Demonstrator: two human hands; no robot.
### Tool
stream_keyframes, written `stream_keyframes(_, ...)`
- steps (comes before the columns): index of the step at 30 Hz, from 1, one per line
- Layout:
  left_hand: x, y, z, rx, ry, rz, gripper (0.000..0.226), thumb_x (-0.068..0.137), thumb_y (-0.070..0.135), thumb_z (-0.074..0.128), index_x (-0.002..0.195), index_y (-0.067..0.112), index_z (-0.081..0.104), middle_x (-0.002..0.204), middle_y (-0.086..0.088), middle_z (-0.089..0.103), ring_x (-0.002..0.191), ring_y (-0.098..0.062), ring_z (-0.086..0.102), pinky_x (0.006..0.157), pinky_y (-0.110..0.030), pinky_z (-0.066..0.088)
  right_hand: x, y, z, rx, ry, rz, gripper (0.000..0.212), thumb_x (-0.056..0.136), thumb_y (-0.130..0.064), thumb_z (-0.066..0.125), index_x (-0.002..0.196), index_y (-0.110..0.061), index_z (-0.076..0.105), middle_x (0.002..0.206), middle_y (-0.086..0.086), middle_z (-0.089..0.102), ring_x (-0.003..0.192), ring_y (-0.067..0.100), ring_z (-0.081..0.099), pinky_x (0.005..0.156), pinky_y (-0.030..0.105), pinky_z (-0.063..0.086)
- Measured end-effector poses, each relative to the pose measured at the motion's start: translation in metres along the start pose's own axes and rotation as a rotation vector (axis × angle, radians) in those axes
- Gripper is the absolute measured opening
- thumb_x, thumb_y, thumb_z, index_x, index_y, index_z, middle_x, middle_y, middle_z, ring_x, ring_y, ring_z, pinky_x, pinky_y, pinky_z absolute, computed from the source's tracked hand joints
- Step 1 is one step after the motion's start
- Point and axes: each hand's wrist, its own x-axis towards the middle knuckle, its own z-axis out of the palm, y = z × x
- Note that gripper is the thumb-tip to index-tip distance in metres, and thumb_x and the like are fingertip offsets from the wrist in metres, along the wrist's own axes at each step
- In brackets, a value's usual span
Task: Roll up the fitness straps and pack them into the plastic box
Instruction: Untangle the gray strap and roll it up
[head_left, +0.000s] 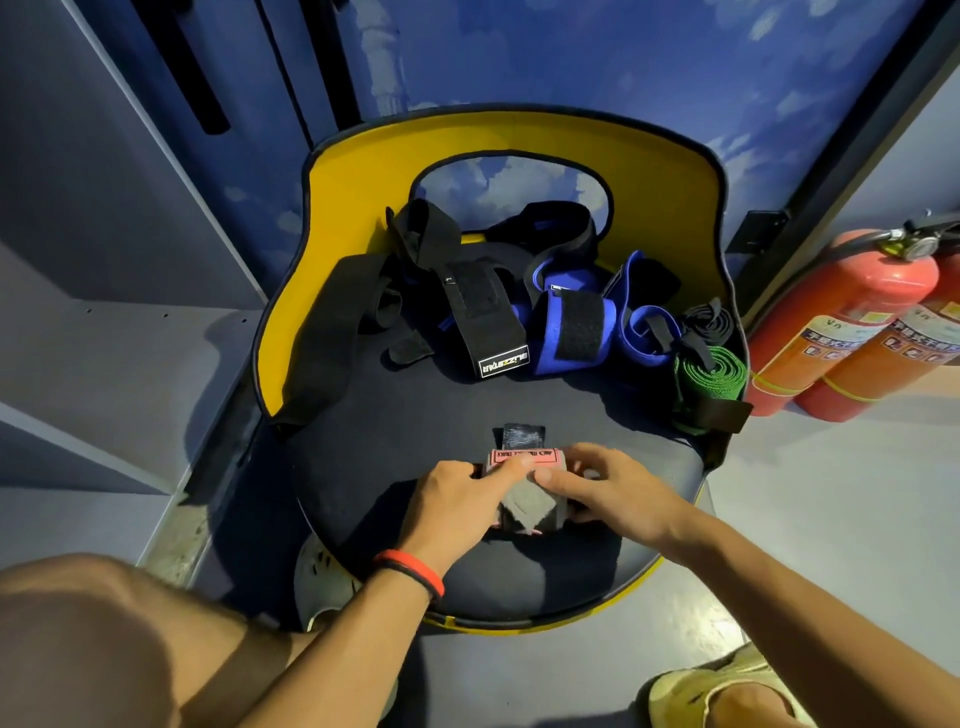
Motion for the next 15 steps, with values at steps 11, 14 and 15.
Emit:
stream_keyframes(11, 0.028, 0.002, 0.006, -0.017, 0.172, 0.038, 0.047, 0.078, 0.062, 0.073, 0.108, 0.027, 0.064, 0.108, 0.009, 0.060, 0.098, -0.013, 0.061, 0.085, -0.036, 0.055, -0.006, 0.024, 0.010, -0.662, 0.149, -0.429, 0.103, 0.072, -0.060, 0.083, 0.155, -0.027, 0.031, 0.150, -0.012, 0.027, 0.130, 0.004, 0.038, 0.107, 0.015, 0.037)
stream_keyframes(14, 0.041, 0.011, 0.010, -0.076, 0.152, 0.011, 0.038, 0.074, 0.056, 0.078, 0.094, 0.026, 0.065, 0.096, 0.009, 0.069, 0.090, -0.013, 0.066, 0.083, -0.037, 0.057, 0.003, 0.023, 0.009, -0.680, 0.241, -0.461, 0.097, 0.070, -0.055, 0.086, 0.149, -0.025, 0.041, 0.141, -0.008, 0.037, 0.124, 0.014, 0.049, 0.104, 0.027, 0.047)
stream_keyframes(15, 0.043, 0.014, 0.012, -0.071, 0.154, 0.018, 0.035, 0.075, 0.056, 0.077, 0.090, 0.026, 0.065, 0.092, 0.008, 0.071, 0.087, -0.013, 0.067, 0.081, -0.036, 0.057, 0.007, 0.020, 0.006, -0.685, 0.246, -0.448, 0.093, 0.070, -0.056, 0.085, 0.147, -0.026, 0.044, 0.137, -0.009, 0.042, 0.121, 0.015, 0.051, 0.101, 0.028, 0.048)
